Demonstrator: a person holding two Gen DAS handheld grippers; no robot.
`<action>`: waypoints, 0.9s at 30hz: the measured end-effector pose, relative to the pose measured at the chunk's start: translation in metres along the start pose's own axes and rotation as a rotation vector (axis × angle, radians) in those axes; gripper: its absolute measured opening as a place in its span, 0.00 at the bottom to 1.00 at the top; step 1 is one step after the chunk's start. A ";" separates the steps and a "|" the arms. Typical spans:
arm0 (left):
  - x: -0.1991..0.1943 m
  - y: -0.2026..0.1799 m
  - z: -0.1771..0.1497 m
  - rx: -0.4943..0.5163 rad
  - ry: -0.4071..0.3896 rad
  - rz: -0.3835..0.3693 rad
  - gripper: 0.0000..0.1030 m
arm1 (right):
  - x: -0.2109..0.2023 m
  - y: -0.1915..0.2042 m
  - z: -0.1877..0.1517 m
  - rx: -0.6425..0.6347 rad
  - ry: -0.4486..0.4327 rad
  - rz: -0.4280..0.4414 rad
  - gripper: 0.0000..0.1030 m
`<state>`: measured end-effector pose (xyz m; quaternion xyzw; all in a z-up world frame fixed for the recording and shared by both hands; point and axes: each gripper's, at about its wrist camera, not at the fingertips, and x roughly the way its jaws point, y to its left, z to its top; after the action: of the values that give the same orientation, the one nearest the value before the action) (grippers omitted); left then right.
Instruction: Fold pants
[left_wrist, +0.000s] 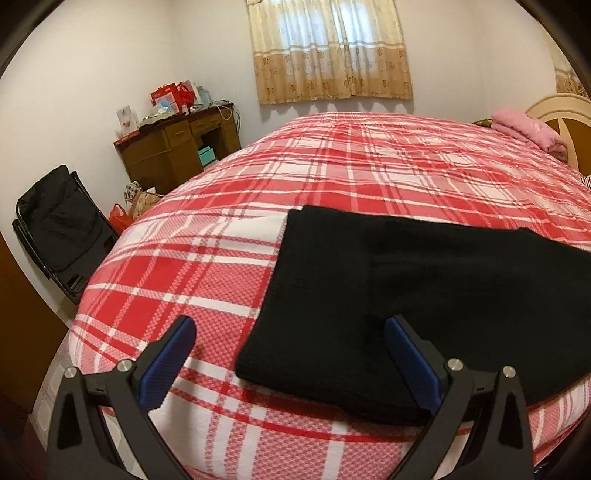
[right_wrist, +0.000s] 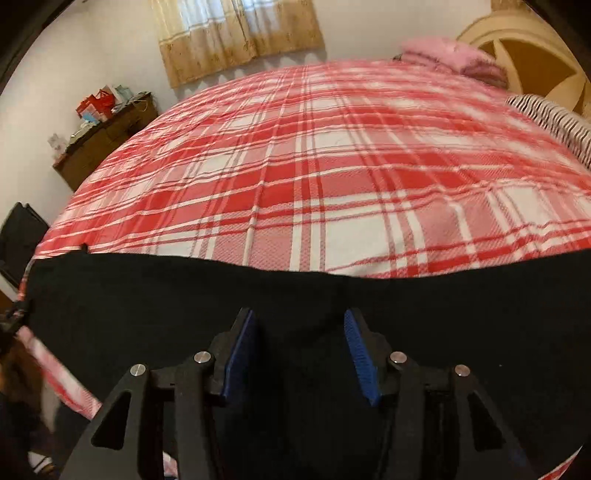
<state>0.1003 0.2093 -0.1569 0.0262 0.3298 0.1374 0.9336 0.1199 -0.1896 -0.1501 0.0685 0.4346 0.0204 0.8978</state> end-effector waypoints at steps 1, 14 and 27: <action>-0.003 -0.001 0.001 0.004 -0.013 0.006 1.00 | -0.003 0.000 0.001 -0.001 0.003 -0.003 0.51; -0.018 -0.036 0.020 0.041 -0.040 -0.069 1.00 | -0.098 -0.083 -0.002 0.024 -0.128 -0.315 0.52; 0.002 -0.022 0.002 0.013 0.035 0.029 1.00 | -0.171 -0.235 -0.055 0.604 -0.335 -0.043 0.52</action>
<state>0.1080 0.1889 -0.1595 0.0349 0.3465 0.1490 0.9255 -0.0354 -0.4333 -0.0838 0.3243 0.2691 -0.1395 0.8961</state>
